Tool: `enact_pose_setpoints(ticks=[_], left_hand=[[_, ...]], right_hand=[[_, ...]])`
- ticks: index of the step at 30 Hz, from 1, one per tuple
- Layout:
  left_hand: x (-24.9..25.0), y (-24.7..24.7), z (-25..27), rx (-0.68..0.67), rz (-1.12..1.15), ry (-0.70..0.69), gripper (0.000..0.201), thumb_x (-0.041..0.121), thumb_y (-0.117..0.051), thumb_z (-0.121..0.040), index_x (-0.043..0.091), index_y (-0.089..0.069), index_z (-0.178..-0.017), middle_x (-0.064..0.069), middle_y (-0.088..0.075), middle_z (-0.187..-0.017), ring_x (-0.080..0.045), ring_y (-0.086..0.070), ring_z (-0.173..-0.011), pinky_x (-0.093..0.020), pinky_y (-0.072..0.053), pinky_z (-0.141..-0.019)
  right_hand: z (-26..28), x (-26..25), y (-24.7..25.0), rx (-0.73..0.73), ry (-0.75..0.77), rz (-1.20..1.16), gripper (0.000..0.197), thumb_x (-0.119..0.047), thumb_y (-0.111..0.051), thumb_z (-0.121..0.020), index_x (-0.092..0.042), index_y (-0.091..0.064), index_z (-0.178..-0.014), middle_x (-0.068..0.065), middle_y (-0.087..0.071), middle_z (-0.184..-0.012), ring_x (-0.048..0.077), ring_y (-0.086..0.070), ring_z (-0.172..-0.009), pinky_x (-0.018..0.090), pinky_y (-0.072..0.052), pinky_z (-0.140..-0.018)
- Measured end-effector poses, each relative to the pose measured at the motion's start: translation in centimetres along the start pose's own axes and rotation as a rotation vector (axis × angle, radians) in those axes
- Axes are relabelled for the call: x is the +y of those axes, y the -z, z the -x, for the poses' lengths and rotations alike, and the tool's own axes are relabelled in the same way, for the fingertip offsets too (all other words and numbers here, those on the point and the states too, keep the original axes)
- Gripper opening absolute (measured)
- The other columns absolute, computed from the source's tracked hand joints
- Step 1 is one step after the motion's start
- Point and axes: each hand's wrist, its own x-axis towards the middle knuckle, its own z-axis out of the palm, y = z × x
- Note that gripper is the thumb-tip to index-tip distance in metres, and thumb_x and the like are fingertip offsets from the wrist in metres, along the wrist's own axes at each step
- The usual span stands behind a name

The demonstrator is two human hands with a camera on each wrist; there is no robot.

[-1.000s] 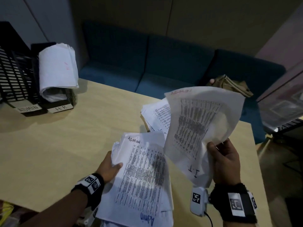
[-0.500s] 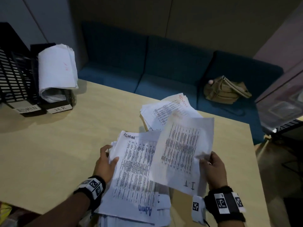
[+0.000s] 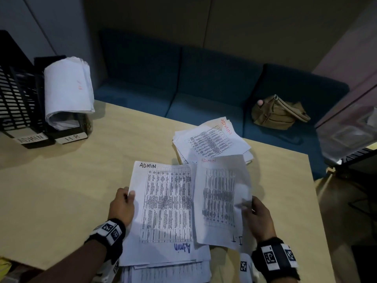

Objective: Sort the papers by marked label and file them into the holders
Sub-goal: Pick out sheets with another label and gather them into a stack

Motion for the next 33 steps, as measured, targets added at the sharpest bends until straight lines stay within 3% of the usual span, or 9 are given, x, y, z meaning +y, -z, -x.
enact_pose_setpoints(ticks=[5, 9, 11, 14, 17, 20, 25, 28, 33], left_hand=[[0.1, 0.2, 0.8, -0.051, 0.29, 0.004, 0.013, 0.023, -0.042, -0.1, 0.014, -0.051, -0.097, -0.006, -0.057, -0.092, -0.025, -0.053, -0.091, -0.034, -0.04, -0.08], [-1.6, 0.8, 0.0, -0.187, 0.526, 0.108, 0.025, 0.028, -0.049, -0.094, 0.023, -0.045, -0.07, -0.007, -0.042, -0.083, -0.018, -0.04, -0.085, -0.035, -0.03, -0.078], [-4.2, 0.5, -1.7, -0.217, 0.627, 0.19, 0.029, 0.047, -0.059, -0.081, 0.019, -0.056, -0.084, -0.002, -0.056, -0.104, -0.018, -0.049, -0.104, -0.042, -0.032, -0.096], [-3.6, 1.0, -1.0, -0.24, 0.792, 0.344, 0.035, 0.04, -0.053, -0.092, 0.022, -0.06, -0.122, -0.004, -0.062, -0.125, -0.03, -0.056, -0.117, -0.058, -0.034, -0.106], [-2.8, 1.4, -1.0, -0.19, 0.86, 0.4, 0.041, 0.04, -0.06, -0.088, 0.018, -0.059, -0.124, -0.004, -0.061, -0.125, -0.029, -0.056, -0.115, -0.053, -0.035, -0.107], [-1.9, 2.1, -1.9, 0.011, 0.654, 0.232, 0.03, 0.028, -0.047, -0.098, 0.006, -0.059, -0.115, -0.009, -0.058, -0.123, -0.025, -0.051, -0.115, -0.047, -0.033, -0.109], [-0.2, 3.2, -2.7, -0.038, 0.476, -0.012, 0.026, 0.046, -0.046, -0.089, 0.024, -0.057, -0.081, 0.0, -0.061, -0.098, -0.019, -0.052, -0.1, -0.04, -0.036, -0.094], [2.4, 3.9, -2.2, -0.032, 0.556, -0.023, 0.029, 0.031, -0.046, -0.097, 0.021, -0.049, -0.07, 0.0, -0.049, -0.078, -0.017, -0.045, -0.087, -0.032, -0.034, -0.08], [6.8, 5.3, -0.6, -0.025, 0.784, 0.067, 0.023, 0.025, -0.046, -0.099, 0.017, -0.062, -0.083, 0.006, -0.07, -0.076, -0.013, -0.066, -0.067, -0.025, -0.053, -0.063]], right_hand=[[-0.7, 0.5, -0.6, -0.012, -0.024, -0.157, 0.028, 0.001, -0.058, -0.086, -0.025, -0.067, -0.087, -0.007, -0.074, -0.092, 0.023, -0.065, -0.094, 0.04, -0.05, -0.085], [-0.9, 0.5, -1.5, -0.059, -0.046, -0.114, 0.027, 0.003, -0.054, -0.086, -0.019, -0.067, -0.094, -0.003, -0.071, -0.098, 0.023, -0.063, -0.097, 0.035, -0.049, -0.084], [-0.9, 0.8, -1.7, -0.045, -0.089, -0.054, 0.025, 0.004, -0.051, -0.086, -0.015, -0.064, -0.094, 0.0, -0.067, -0.1, 0.022, -0.06, -0.098, 0.029, -0.043, -0.084], [-0.6, 1.6, -1.9, -0.027, -0.133, 0.02, 0.027, 0.004, -0.049, -0.087, -0.018, -0.058, -0.1, 0.004, -0.062, -0.101, 0.021, -0.056, -0.098, 0.026, -0.039, -0.086], [-0.6, 3.1, -2.1, -0.035, -0.164, 0.096, 0.03, 0.004, -0.048, -0.087, -0.013, -0.059, -0.109, 0.004, -0.062, -0.103, 0.023, -0.057, -0.102, 0.028, -0.041, -0.089], [-0.9, 4.4, -2.2, -0.053, -0.173, 0.192, 0.037, 0.001, -0.047, -0.086, -0.01, -0.058, -0.119, 0.009, -0.065, -0.117, 0.026, -0.058, -0.109, 0.032, -0.043, -0.091], [-0.8, 4.0, -3.2, -0.083, -0.173, 0.223, 0.043, -0.004, -0.045, -0.089, -0.009, -0.05, -0.132, 0.009, -0.056, -0.133, 0.03, -0.053, -0.119, 0.038, -0.044, -0.099], [-0.1, 3.7, -4.8, -0.131, -0.16, 0.224, 0.036, -0.008, -0.047, -0.092, -0.007, -0.05, -0.128, 0.012, -0.058, -0.127, 0.028, -0.056, -0.107, 0.031, -0.044, -0.086], [0.4, 3.9, -6.3, -0.09, -0.207, 0.235, 0.035, -0.013, -0.054, -0.089, -0.003, -0.051, -0.123, 0.016, -0.06, -0.123, 0.031, -0.057, -0.109, 0.026, -0.038, -0.077]])
